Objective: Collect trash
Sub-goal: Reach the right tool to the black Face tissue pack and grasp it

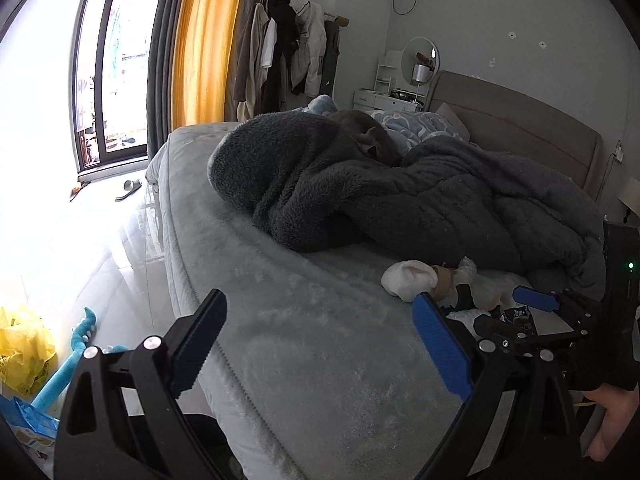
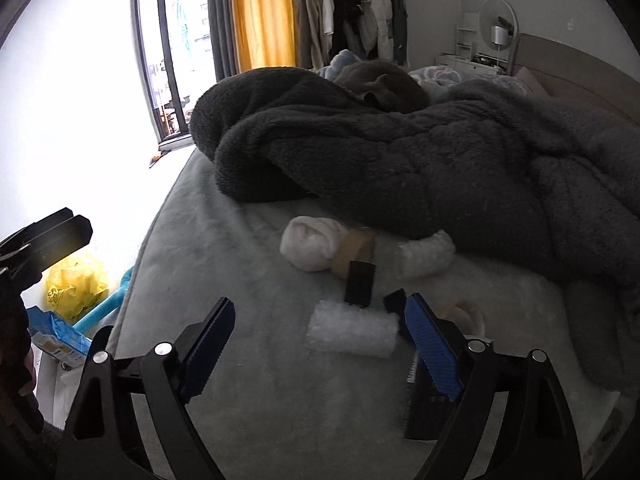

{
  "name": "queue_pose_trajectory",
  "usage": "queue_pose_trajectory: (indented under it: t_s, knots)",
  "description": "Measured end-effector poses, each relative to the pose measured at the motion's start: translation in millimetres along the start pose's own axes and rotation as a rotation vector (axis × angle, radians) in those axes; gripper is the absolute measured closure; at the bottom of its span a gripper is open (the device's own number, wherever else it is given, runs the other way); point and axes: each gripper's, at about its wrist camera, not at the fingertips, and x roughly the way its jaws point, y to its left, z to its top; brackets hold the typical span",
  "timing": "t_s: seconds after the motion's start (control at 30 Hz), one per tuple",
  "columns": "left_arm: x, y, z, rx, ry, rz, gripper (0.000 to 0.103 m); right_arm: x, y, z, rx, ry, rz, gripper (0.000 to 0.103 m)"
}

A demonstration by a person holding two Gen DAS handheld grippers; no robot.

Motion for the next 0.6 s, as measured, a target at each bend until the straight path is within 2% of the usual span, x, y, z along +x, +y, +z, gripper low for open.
queue_pose_trajectory:
  t_s: [0.4,0.6]
  knots:
    - [28,-37,-6,-0.003,0.049,-0.048,0.008,0,-56,-20,0.072,0.024,-0.114,0.012]
    - [42,-56,-11,-0.002,0.075,-0.065,0.008,9,-72,-33,0.099,0.077,-0.121,0.012]
